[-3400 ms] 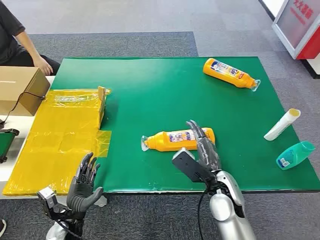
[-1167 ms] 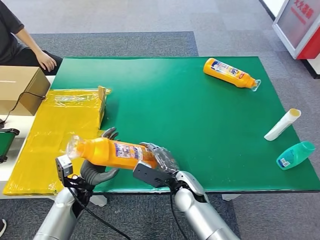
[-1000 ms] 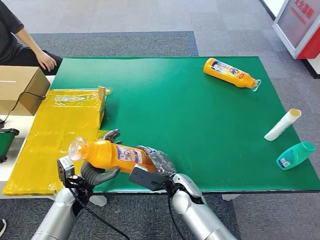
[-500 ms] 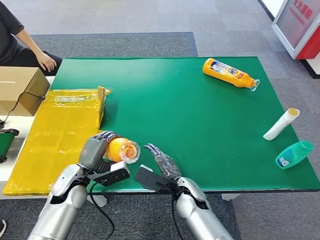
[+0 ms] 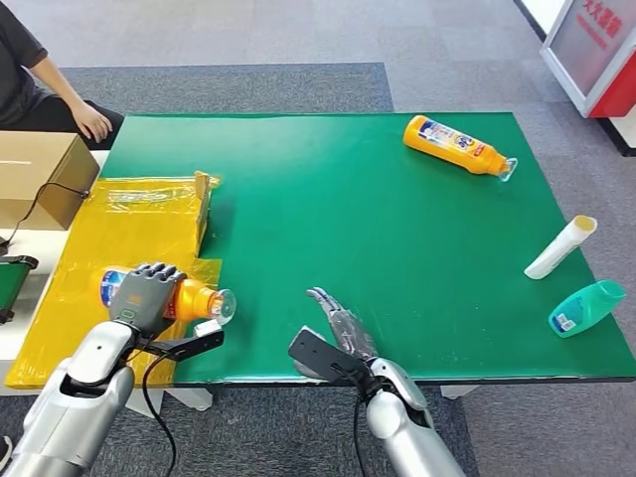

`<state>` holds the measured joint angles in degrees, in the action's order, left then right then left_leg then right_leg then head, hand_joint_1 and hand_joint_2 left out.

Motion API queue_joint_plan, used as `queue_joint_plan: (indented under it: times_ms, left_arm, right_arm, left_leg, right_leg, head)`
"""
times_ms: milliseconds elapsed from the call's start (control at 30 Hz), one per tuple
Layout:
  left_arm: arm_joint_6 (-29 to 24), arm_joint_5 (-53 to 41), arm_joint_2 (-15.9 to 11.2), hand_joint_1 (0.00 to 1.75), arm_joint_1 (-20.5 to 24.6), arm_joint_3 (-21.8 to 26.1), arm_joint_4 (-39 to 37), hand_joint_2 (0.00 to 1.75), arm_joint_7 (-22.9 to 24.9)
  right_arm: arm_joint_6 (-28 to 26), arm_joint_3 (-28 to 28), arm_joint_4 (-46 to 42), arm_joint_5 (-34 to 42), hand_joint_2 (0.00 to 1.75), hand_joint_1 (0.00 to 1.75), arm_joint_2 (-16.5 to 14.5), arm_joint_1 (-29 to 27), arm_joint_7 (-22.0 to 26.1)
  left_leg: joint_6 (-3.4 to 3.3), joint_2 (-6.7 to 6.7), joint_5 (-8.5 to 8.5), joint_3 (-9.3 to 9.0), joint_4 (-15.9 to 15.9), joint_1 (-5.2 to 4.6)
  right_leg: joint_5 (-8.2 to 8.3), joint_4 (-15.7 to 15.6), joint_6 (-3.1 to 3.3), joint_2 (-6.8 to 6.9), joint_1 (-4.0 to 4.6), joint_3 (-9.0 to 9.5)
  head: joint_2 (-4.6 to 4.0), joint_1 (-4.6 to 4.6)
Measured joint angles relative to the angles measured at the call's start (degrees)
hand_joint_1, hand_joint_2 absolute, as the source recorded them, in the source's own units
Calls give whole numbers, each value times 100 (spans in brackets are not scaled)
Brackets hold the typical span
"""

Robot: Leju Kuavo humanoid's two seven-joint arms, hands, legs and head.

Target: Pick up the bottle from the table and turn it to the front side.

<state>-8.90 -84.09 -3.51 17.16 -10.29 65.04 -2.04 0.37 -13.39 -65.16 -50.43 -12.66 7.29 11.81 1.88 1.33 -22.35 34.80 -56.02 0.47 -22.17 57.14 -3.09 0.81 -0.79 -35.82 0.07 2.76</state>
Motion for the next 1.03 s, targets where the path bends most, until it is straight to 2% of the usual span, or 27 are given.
queue_joint_plan:
  times_ms: [33, 167, 200, 300, 367, 433, 533, 633, 733, 867, 967, 1033]
  left_arm:
    - [-77, -12, -31, 169, 79, 8, -180, 175, 56]
    - [-553, -29, -149, 6, 492, 81, -1180, 175, 293]
    - [-657, -29, -167, 0, 588, 99, -1426, 175, 341]
    - [-843, -23, -136, 0, 804, 223, -1967, 175, 359]
    - [-788, 43, -48, 0, 885, 390, -2130, 175, 152]
    - [-521, 404, 65, 0, 921, 645, -2166, 175, -334]
    - [232, 1712, 259, 0, 840, 1159, -2064, 175, -1328]
    - [804, 3005, 461, 0, 532, 1548, -1709, 175, -2058]
    - [1366, 4292, 647, 0, 113, 1792, -1214, 175, -2586]
    - [2381, 6102, 968, 0, -623, 2101, -516, 175, -3169]
    - [2934, 6886, 1164, 0, -1075, 2217, -291, 175, -3497]
    - [3056, 7077, 1256, 0, -1243, 2247, -258, 175, -3601]
  right_arm:
    - [10, 3, 3, 9, 175, 0, -1, 0, 26]
    - [34, -3, 67, 81, 175, 0, -7, 0, 126]
    - [36, -10, 97, 105, 175, 0, -11, -1, 142]
    - [31, -41, 178, 163, 175, 0, -19, -19, 166]
    - [26, -54, 199, 192, 175, 0, -19, -51, 169]
    - [23, -54, 200, 214, 175, 0, -19, -97, 169]
    - [18, -47, 182, 238, 175, 0, -19, -193, 163]
    - [19, -38, 169, 267, 175, 0, -14, -258, 162]
    - [9, -19, 133, 316, 175, 0, -12, -318, 173]
    - [-58, -2, 98, 419, 175, 0, -4, -443, 228]
    - [-129, 9, 74, 555, 175, 0, -1, -517, 280]
    - [-161, 15, 49, 639, 175, 0, 0, -549, 297]
  left_leg:
    - [1, 1, -1, -1, 0, 0]
    - [9, 3, -1, -6, 1, 1]
    - [10, 2, 0, -7, 1, 2]
    - [9, 1, 6, -9, 1, 3]
    - [8, -1, 6, -11, 1, 3]
    - [7, -2, 5, -14, 1, 2]
    - [5, -4, 4, -22, 1, 1]
    - [1, -3, 0, -23, 1, 0]
    - [1, -2, -5, -23, 1, -2]
    - [3, -1, -13, -20, 1, -2]
    - [3, -1, -19, -16, 1, -2]
    - [4, -1, -21, -14, 1, -2]
  right_leg:
    - [0, 0, 0, -1, 0, 0]
    - [2, 1, 3, -3, 1, 1]
    - [2, 2, 4, -3, 2, 1]
    - [3, 4, 5, -1, 3, 6]
    - [2, 4, 5, 0, 2, 11]
    - [2, 3, 5, 1, 1, 16]
    - [1, 3, 2, 2, -3, 24]
    - [0, 3, 1, 1, -4, 25]
    - [-2, 2, 0, -1, -5, 23]
    - [-10, 2, -1, -2, -4, 16]
    - [-15, 2, -1, -1, -4, 12]
    - [-18, 2, 0, -1, -4, 10]
  head:
    - [0, -1]
    - [0, -2]
    - [0, -3]
    - [0, -2]
    - [0, -1]
    - [0, -2]
    - [0, -1]
    - [0, -1]
    - [0, -1]
    - [0, -3]
    - [0, -2]
    - [0, -1]
